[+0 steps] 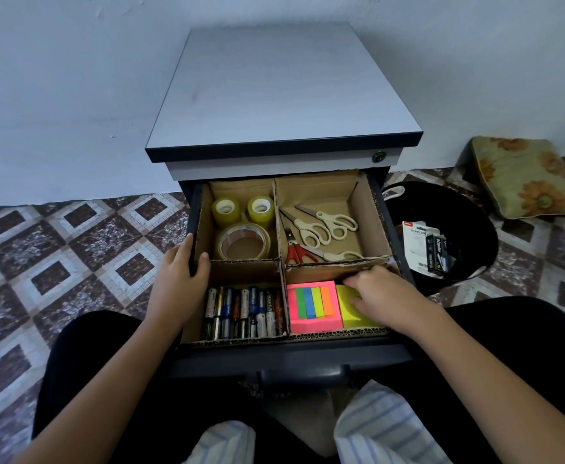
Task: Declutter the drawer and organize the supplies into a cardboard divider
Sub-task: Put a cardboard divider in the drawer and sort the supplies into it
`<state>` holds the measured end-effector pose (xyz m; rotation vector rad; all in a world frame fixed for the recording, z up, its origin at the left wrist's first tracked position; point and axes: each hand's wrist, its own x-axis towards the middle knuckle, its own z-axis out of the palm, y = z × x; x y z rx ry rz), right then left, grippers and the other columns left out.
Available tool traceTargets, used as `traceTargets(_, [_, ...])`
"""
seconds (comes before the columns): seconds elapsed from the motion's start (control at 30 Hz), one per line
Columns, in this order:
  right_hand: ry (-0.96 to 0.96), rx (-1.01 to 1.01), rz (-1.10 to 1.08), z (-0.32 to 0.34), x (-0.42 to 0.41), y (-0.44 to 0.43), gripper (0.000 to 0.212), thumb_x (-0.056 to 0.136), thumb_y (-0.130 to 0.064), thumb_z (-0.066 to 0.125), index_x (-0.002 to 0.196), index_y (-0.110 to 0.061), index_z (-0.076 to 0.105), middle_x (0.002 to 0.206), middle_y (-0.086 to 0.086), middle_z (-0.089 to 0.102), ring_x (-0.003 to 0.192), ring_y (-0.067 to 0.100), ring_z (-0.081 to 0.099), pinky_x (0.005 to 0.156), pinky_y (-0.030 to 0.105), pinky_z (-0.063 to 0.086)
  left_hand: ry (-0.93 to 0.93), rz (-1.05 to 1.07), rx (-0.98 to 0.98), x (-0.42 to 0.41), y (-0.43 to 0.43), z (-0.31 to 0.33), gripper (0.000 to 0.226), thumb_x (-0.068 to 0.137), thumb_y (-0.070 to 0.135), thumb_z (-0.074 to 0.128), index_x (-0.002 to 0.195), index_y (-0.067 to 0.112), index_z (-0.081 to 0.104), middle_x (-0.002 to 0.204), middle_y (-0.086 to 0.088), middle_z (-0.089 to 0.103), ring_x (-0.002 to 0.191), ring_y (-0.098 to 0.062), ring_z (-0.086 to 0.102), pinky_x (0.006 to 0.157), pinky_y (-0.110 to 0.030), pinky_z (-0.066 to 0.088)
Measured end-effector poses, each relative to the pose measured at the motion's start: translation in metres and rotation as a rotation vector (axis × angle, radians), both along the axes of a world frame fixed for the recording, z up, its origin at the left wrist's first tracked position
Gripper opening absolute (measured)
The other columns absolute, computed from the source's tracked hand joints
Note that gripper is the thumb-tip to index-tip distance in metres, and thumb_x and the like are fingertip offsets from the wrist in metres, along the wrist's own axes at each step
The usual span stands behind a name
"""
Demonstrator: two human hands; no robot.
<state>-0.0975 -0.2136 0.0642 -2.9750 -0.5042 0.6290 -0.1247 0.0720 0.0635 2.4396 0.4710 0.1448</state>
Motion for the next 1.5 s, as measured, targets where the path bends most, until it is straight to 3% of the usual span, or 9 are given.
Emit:
traceTargets(0.13, [-0.029,-0.066,0.03,-0.002,-0.001,0.003,0.039,0.09,-0.006,0.044,0.125,-0.02,0.054,0.12,0.011,0.056,0.115,0.028,0.046,0.095,0.041,0.045,0.002,-0.003,0.005,0.0,0.002,-0.001,0.055,0.098,0.035,0.041,0.149,0.02,0.025,0.146,-0.013,0.036,0.132,-0.028,0.037,0.103,-0.04,0.036])
traceTargets(0.33, [-0.04,-0.073,0.047,-0.002,-0.003,0.003,0.041,0.09,-0.011,0.046,0.13,-0.018,0.052,0.129,0.004,0.053,0.12,0.026,0.043,0.101,0.039,0.04,0.007,-0.006,0.004,0.0,0.0,0.0,0.055,0.098,0.036,0.04,0.149,0.02,0.025,0.145,-0.013,0.037,0.128,-0.029,0.041,0.099,-0.039,0.04])
traceTargets(0.57, [-0.026,0.164,-0.116,-0.001,0.0,0.007,0.043,0.092,-0.009,0.045,0.129,-0.027,0.056,0.122,0.006,0.063,0.109,0.024,0.059,0.096,0.037,0.048,0.007,-0.002,0.015,0.0,0.002,-0.001,0.055,0.098,0.037,0.04,0.149,0.021,0.025,0.144,-0.012,0.038,0.129,-0.028,0.039,0.099,-0.041,0.039])
traceTargets(0.83, [-0.031,0.175,-0.071,-0.005,-0.006,0.01,0.043,0.093,-0.012,0.045,0.131,-0.03,0.052,0.123,0.003,0.061,0.12,0.026,0.043,0.102,0.04,0.042,0.002,-0.007,0.016,-0.001,-0.001,0.001,0.055,0.098,0.036,0.04,0.149,0.019,0.025,0.143,-0.012,0.038,0.128,-0.028,0.04,0.099,-0.039,0.039])
traceTargets(1.03, [-0.036,0.19,-0.117,0.0,-0.003,0.008,0.041,0.094,-0.011,0.043,0.129,-0.029,0.056,0.12,0.006,0.063,0.108,0.022,0.057,0.093,0.038,0.05,0.003,-0.008,0.016,-0.001,-0.002,0.003,0.055,0.098,0.034,0.04,0.149,0.019,0.025,0.145,-0.013,0.037,0.13,-0.029,0.037,0.101,-0.039,0.037])
traceTargets(1.3, [-0.015,0.138,-0.094,0.002,-0.007,0.014,0.051,0.086,-0.002,0.041,0.128,-0.029,0.052,0.119,0.002,0.063,0.108,0.024,0.057,0.087,0.04,0.051,-0.003,-0.006,0.019,-0.001,-0.001,0.002,0.054,0.098,0.034,0.04,0.148,0.019,0.025,0.145,-0.012,0.036,0.131,-0.028,0.037,0.102,-0.04,0.037])
traceTargets(1.5, [0.001,0.16,-0.119,0.0,-0.009,0.013,0.049,0.091,-0.006,0.039,0.133,-0.027,0.05,0.128,0.001,0.059,0.114,0.022,0.056,0.092,0.038,0.049,-0.01,-0.007,0.018,-0.001,-0.001,0.001,0.054,0.098,0.034,0.041,0.148,0.019,0.026,0.145,-0.011,0.036,0.13,-0.028,0.038,0.101,-0.039,0.038])
